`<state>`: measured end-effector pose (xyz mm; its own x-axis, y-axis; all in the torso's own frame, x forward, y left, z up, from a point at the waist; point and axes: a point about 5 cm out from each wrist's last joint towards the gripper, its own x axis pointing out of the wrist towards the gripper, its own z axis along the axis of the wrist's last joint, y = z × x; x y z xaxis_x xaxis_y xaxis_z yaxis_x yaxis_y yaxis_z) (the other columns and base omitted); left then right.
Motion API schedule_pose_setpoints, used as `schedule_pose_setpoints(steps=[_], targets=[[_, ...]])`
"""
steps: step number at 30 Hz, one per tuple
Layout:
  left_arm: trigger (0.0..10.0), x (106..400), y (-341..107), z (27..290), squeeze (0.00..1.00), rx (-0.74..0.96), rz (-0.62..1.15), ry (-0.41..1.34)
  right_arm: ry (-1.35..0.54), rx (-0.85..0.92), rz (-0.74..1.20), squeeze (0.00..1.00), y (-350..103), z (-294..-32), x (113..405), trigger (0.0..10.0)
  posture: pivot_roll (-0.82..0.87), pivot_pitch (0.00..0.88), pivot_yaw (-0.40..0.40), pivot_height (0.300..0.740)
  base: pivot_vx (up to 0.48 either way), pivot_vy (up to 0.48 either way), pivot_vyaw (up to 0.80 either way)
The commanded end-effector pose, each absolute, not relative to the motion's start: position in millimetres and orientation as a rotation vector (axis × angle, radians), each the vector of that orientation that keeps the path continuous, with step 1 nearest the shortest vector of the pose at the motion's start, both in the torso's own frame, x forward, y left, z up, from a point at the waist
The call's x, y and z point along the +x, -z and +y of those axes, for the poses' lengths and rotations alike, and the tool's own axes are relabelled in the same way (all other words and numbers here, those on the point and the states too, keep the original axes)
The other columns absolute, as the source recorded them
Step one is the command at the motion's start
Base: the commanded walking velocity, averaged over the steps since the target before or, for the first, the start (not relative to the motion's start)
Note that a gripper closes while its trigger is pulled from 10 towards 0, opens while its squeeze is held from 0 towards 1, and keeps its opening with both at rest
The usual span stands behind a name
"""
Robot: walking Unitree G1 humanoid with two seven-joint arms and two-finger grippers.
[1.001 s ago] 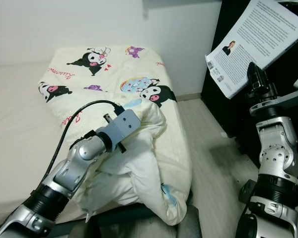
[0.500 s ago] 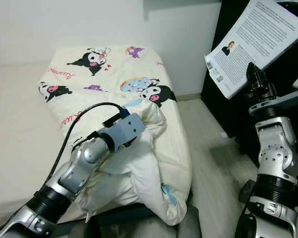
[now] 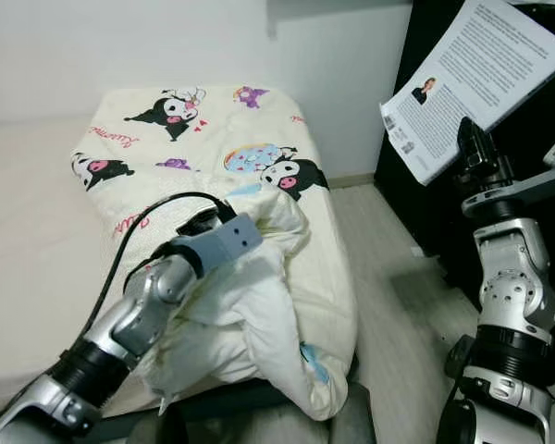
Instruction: Clean up the room
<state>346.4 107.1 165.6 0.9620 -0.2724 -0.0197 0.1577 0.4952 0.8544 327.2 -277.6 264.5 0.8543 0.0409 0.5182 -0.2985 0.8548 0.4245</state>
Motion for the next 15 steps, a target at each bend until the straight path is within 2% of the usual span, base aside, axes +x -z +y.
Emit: schedule_pose_setpoints(steps=[1, 3, 4, 8, 10, 11, 13, 15], targets=[[0.0, 348.4, -163.7, 116.5, 0.0, 1.043, -0.1, 0.236, -0.203, 0.513, -0.591, 0.0, -277.0, -277.2, 323.1, 0.0, -0.11, 0.037, -0.012, 0.475, 0.0, 0.0, 0.0], [0.0, 350.1, -167.7, 122.1, 0.0, 1.036, -0.1, 0.211, -0.204, 0.513, -0.59, 0.0, -276.8, -277.0, 323.3, 0.0, -0.11, 0.035, -0.012, 0.475, 0.0, 0.0, 0.0], [0.0, 353.5, -173.7, 134.6, 0.0, 1.026, -0.088, 0.169, -0.206, 0.512, -0.59, 0.0, -277.4, -276.3, 323.8, 0.0, -0.11, 0.033, -0.014, 0.475, 0.0, 0.0, 0.0], [0.0, 355.8, -177.5, 145.3, 0.0, 1.023, -0.073, 0.134, -0.208, 0.511, -0.59, 0.0, -278.0, -275.8, 324.1, 0.0, -0.11, 0.032, -0.014, 0.475, 0.0, 0.0, 0.0], [0.0, 359.3, -185.4, 170.9, 0.0, 1.011, -0.032, 0.055, -0.209, 0.51, -0.591, 0.0, -279.1, -275.5, 324.1, 0.0, -0.11, 0.029, -0.014, 0.475, 0.0, 0.0, 0.0], [0.0, 359.3, -185.4, 170.9, 0.0, 1.011, -0.032, 0.055, -0.209, 0.51, -0.591, 0.0, -279.1, -275.5, 324.1, 0.0, -0.11, 0.029, -0.014, 0.475, 0.0, 0.0, 0.0], [0.0, 359.9, -199.3, 212.2, 0.0, 1.007, 0.024, -0.097, -0.21, 0.509, -0.59, 0.0, -279.0, -276.1, 324.2, 0.0, -0.1, 0.028, -0.015, 0.475, 0.0, 0.0, 0.0], [0.0, 359.9, -199.3, 212.2, 0.0, 1.007, 0.024, -0.097, -0.21, 0.509, -0.59, 0.0, -279.0, -276.1, 324.2, 0.0, -0.1, 0.028, -0.015, 0.475, 0.0, 0.0, 0.0]])
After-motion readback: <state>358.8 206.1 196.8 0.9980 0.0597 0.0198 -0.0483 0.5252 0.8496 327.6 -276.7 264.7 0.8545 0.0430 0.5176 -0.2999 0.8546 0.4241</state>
